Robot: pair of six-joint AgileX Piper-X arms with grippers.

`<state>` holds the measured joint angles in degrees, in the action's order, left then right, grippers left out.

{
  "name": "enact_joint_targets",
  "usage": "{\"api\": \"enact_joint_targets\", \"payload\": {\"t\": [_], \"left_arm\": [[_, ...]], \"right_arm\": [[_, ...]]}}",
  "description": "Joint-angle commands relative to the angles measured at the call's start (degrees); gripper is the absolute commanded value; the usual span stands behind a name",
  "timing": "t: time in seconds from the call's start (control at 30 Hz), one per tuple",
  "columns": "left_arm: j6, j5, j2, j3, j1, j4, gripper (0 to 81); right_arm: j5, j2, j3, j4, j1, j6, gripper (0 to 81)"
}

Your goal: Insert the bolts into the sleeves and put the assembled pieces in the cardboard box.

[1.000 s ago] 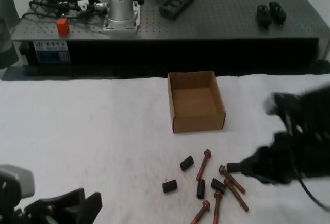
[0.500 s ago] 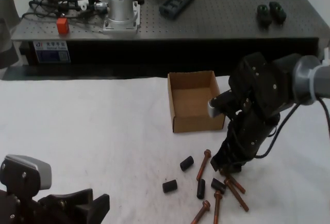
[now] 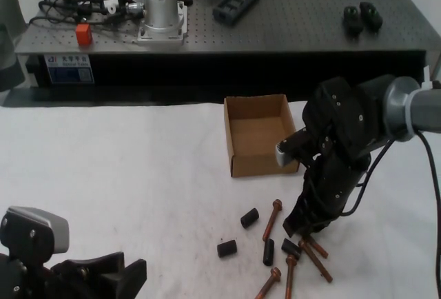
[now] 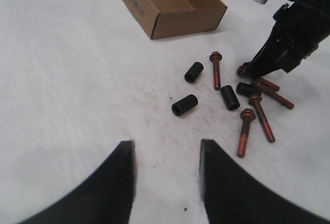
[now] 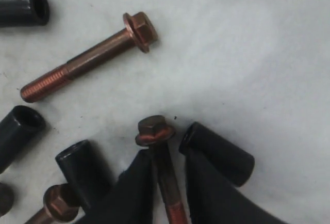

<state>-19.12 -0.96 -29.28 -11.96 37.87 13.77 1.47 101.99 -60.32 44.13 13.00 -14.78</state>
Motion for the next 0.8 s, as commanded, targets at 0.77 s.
{"api": "enact_joint_targets", "payload": {"t": [0.77], "left_arm": [[2.22,5.24,-0.14,-0.67,0.14,-0.41,30.2]], "right_arm": [[-2.29,4.25,-0.56,-0.41,0.65,-3.33,4.6]]}}
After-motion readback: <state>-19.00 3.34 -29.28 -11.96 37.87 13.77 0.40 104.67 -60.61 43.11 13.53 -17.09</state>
